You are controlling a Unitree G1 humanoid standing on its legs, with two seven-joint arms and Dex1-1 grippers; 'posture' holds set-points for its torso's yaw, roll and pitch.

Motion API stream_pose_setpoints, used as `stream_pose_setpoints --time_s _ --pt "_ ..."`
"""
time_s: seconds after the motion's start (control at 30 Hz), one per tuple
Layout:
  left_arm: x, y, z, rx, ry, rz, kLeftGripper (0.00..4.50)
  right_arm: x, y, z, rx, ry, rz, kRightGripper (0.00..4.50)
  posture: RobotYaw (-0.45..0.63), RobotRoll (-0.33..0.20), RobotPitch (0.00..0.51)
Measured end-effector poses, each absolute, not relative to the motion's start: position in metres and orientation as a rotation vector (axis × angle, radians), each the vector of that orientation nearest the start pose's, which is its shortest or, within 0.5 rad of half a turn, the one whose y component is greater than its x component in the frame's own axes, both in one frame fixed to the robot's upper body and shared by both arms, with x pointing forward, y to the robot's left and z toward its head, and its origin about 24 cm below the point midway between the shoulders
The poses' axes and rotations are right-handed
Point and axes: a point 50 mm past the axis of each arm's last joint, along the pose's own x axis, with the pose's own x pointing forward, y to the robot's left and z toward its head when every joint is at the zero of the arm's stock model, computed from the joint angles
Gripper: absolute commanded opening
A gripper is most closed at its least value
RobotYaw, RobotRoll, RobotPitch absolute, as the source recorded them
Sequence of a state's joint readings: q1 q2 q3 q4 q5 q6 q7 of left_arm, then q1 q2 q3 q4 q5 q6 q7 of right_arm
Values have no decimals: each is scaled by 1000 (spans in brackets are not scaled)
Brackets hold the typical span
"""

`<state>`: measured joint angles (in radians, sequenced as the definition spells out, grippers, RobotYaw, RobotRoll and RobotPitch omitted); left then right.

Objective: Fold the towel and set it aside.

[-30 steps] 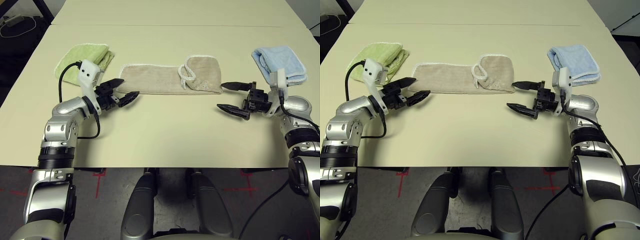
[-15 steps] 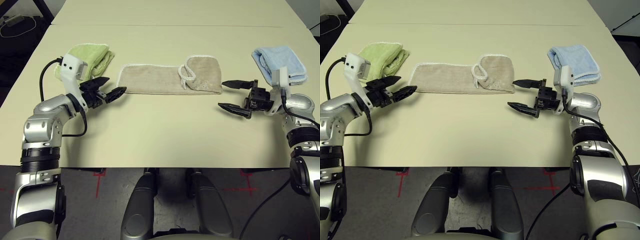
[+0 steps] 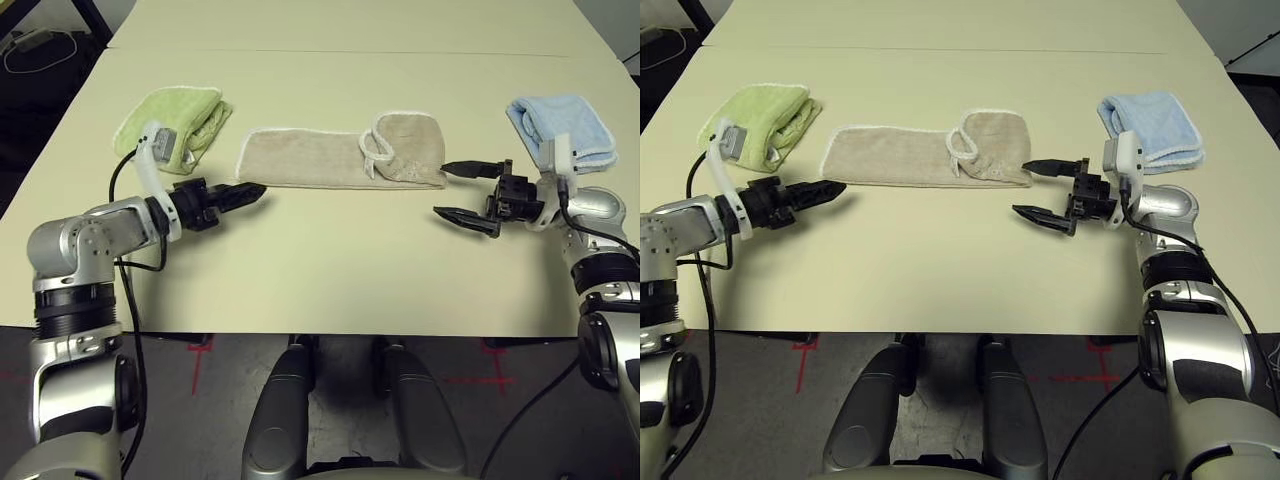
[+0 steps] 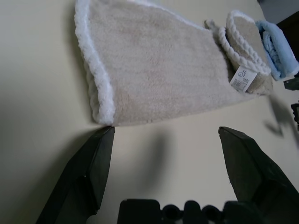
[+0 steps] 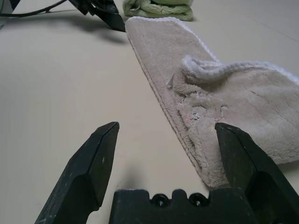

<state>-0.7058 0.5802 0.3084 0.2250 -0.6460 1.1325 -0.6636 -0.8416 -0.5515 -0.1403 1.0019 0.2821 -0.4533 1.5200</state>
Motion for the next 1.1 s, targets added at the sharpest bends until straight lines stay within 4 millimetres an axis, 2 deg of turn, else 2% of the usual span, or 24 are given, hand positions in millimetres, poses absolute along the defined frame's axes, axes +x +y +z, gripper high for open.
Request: stream_pose_setpoints --time_s 0.3,0.7,0.77,0.83,1.1 --pt "339 231 182 -431 350 -597 4500 342 -239 157 -388 -214 1184 4469 45 0 237" --pt "344 241 181 -426 318 -526 4500 342 -239 158 -395 -218 1187 4469 50 0 237" --pt "345 245 181 -421 309 -505 4130 342 -239 158 -398 -215 1188 4500 49 0 237" --pt "346 252 180 -415 309 -464 3519 342 -239 158 -398 -214 1188 4500 48 0 237" --pt "346 261 175 -419 333 -412 435 342 -238 158 -401 -212 1189 4500 46 0 235"
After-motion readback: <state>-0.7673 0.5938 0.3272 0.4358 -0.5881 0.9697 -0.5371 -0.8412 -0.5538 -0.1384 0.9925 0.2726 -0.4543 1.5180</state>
